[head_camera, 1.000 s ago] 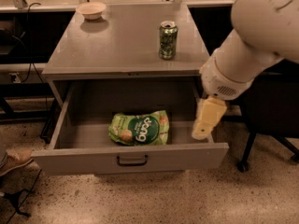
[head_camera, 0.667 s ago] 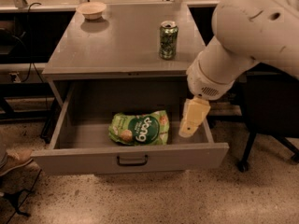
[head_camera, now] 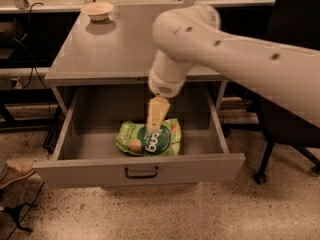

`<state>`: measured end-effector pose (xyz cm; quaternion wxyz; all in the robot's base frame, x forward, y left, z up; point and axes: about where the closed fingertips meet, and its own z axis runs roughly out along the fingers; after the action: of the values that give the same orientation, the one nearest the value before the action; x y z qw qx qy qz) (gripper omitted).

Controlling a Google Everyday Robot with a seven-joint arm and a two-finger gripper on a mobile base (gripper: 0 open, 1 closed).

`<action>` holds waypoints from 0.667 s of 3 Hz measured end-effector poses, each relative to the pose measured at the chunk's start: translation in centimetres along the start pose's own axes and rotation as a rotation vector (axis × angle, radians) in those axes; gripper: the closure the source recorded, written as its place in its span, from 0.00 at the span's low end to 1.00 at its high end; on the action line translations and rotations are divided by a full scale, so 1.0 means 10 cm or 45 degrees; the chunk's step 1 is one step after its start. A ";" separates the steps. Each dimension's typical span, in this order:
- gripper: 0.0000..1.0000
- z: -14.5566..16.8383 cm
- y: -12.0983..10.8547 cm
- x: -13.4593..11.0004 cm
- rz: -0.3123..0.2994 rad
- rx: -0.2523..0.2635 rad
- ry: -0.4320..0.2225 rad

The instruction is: Pick green rice chip bag from top drawer and place on counter

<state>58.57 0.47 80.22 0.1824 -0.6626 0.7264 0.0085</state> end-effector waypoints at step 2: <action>0.00 0.69 -0.06 -0.39 0.068 -0.131 0.036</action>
Offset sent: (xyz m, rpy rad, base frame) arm 0.0305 0.0699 -0.0700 -0.0103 0.1629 -0.0471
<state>61.10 5.86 75.01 0.1375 -0.6515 0.7450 0.0413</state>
